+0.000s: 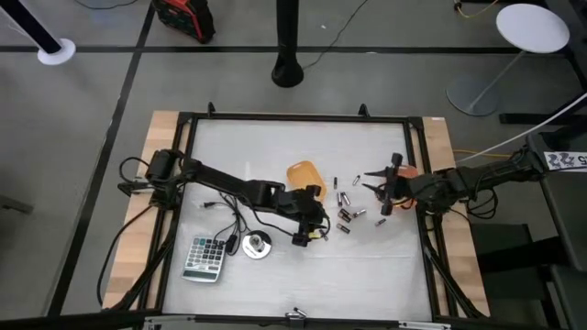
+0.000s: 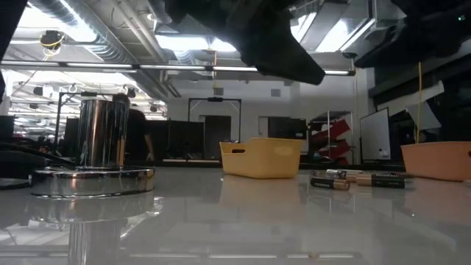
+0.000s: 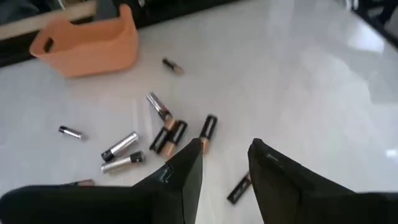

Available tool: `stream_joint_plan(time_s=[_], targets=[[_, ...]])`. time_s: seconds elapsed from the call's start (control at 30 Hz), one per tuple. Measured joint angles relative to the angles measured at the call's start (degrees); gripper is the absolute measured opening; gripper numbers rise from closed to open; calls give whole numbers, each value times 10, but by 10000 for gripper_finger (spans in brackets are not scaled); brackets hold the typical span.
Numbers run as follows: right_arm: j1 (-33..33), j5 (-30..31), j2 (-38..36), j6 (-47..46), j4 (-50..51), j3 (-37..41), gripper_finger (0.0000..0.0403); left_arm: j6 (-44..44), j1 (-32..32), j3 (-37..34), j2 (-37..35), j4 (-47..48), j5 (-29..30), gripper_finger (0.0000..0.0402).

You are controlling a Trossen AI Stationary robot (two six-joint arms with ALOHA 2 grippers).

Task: Sort batteries
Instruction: Put the black battery into the yellow bin

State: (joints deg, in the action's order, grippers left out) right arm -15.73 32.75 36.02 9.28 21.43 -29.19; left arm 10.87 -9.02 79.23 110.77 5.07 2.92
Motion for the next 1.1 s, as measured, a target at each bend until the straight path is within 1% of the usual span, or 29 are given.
stream_joint_plan(time_s=[0.1, 0.23, 0.37, 0.63, 0.9, 1.1], targets=[[0, -3, 35, 0, 65, -42, 136, 15, 0, 31, 23, 24, -9, 119], [0, -3, 86, 6, 139, -91, 131, 38, 0, 51, 61, 26, -49, 119], [0, -3, 128, 28, 177, -120, 131, 54, -1, 65, 93, 43, -57, 119], [0, -3, 174, 61, 177, -126, 131, 64, -1, 70, 127, 49, -57, 119], [0, -4, 178, 61, 177, -126, 131, 60, 1, 70, 153, 32, -57, 119], [0, -4, 178, 61, 177, -126, 131, 48, 9, 70, 155, 30, -57, 119]])
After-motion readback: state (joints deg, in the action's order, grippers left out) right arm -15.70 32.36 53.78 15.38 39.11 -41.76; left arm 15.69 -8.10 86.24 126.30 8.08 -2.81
